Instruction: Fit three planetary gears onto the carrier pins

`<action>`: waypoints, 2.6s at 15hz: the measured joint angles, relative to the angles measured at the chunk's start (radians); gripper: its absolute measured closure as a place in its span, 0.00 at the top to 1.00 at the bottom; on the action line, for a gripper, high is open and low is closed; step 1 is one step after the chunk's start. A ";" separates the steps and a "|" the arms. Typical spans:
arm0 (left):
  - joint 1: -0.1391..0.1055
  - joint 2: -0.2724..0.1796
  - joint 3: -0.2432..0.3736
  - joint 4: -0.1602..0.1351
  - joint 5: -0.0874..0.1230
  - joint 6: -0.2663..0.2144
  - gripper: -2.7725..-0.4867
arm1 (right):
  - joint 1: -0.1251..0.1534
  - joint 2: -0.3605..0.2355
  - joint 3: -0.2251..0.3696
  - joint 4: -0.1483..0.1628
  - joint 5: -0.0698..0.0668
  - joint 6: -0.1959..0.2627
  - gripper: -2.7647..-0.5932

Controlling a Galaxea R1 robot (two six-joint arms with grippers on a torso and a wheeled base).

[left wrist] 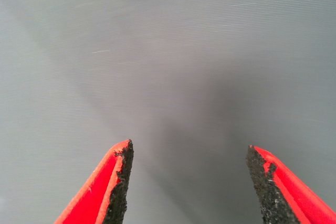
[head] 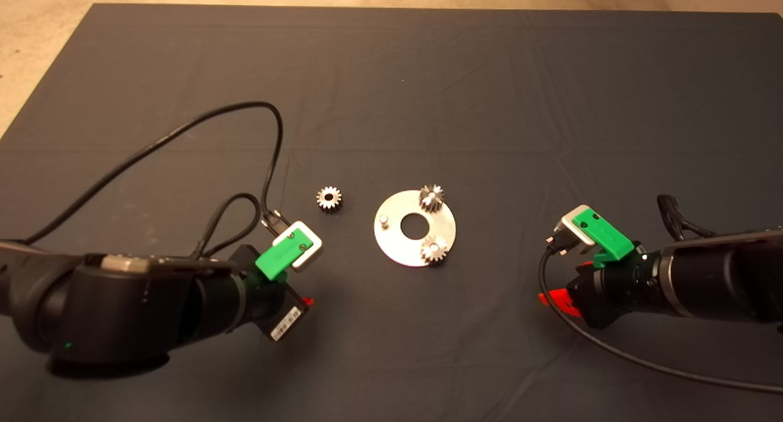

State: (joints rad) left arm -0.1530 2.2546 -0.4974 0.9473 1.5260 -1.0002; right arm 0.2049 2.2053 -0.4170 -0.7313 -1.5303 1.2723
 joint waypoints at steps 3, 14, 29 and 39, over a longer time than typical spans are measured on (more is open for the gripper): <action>-0.009 -0.013 -0.121 0.024 0.001 0.046 0.51 | -0.002 0.006 0.000 -0.003 0.000 0.000 0.61; -0.056 0.072 -0.263 0.051 -0.135 -0.002 0.51 | -0.045 0.028 0.000 -0.019 0.000 0.000 0.61; -0.056 0.133 -0.389 0.052 -0.271 -0.025 0.51 | -0.047 0.025 0.000 -0.054 -0.001 -0.007 0.61; -0.056 0.158 -0.439 0.053 -0.301 -0.028 0.51 | -0.047 0.019 0.000 -0.059 -0.001 -0.007 0.61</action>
State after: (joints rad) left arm -0.2087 2.4130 -0.9362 1.0002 1.2251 -1.0279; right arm 0.1581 2.2245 -0.4174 -0.7898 -1.5309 1.2651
